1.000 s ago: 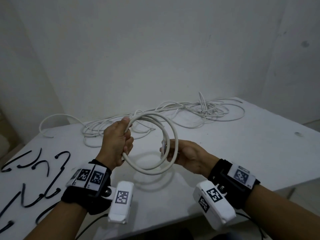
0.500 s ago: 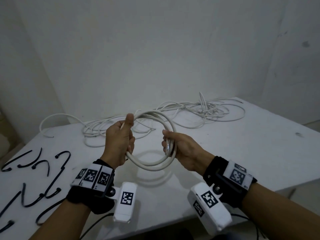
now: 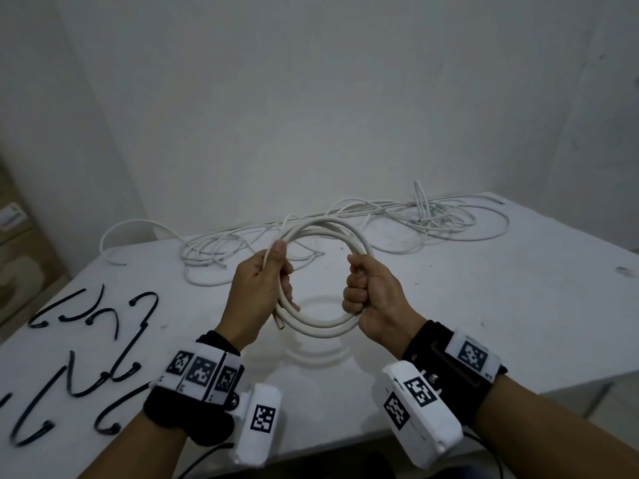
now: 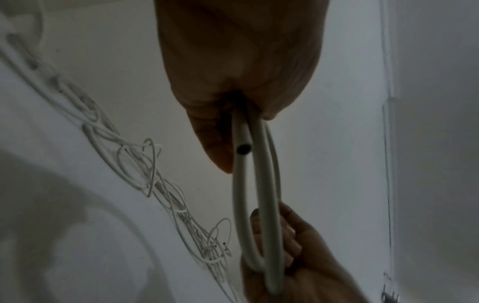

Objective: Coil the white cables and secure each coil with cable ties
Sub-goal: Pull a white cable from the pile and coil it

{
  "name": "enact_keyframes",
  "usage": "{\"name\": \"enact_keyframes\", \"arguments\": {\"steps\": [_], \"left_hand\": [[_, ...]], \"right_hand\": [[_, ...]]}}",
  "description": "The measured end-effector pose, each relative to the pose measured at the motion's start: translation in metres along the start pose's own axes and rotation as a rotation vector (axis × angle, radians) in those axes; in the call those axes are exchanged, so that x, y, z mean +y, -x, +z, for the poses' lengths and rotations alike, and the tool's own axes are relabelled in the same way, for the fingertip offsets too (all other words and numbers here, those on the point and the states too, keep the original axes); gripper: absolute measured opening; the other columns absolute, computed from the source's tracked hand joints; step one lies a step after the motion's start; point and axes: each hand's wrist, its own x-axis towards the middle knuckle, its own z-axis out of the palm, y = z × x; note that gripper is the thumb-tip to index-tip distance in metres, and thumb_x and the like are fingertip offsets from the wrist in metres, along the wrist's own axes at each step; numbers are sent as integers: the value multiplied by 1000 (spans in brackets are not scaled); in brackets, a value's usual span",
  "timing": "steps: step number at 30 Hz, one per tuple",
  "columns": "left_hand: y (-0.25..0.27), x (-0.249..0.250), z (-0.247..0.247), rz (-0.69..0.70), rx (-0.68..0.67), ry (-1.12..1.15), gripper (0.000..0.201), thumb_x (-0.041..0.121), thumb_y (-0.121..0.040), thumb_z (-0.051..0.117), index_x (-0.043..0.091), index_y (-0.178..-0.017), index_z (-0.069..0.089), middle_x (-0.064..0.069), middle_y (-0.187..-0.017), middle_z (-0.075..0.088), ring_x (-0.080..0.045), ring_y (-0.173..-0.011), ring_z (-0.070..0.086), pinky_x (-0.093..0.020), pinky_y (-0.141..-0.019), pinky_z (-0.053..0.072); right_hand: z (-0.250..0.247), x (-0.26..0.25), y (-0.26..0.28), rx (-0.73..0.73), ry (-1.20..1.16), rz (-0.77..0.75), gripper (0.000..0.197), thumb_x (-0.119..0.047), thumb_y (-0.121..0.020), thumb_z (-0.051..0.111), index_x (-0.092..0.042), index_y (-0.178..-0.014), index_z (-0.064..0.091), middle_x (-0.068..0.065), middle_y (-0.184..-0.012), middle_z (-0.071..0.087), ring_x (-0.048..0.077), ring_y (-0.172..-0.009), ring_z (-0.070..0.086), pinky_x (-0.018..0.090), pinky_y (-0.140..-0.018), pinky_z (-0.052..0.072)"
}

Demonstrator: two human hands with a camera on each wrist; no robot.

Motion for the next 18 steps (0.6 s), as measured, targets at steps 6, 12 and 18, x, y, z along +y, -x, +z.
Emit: {"name": "enact_keyframes", "arguments": {"steps": [6, 12, 18], "left_hand": [[2, 0, 3, -92, -13, 266, 40, 40, -99, 43, 13, -70, 43, 2, -51, 42, -13, -46, 41, -26, -44, 41], [3, 3, 3, -146, 19, 413, 40, 41, -99, 43, 12, -71, 39, 1, -47, 27, -10, -30, 25, -18, -29, 31], [-4, 11, -8, -161, -42, 380, 39, 39, -99, 44, 14, -69, 40, 2, -46, 25, -9, -29, 23, -14, -28, 27]], "right_hand": [[5, 3, 2, 6, 54, -28, 30, -17, -88, 55, -20, -63, 37, -8, -48, 24, 6, -36, 18, 19, -38, 12], [4, -4, 10, -161, 107, 127, 5, -14, -87, 53, -12, -82, 54, -4, -50, 35, 8, -40, 33, 18, -38, 29], [-1, -18, 11, -382, 145, 299, 24, -15, -80, 52, -5, -59, 56, 8, -51, 53, 28, -68, 66, 33, -64, 57]]}}
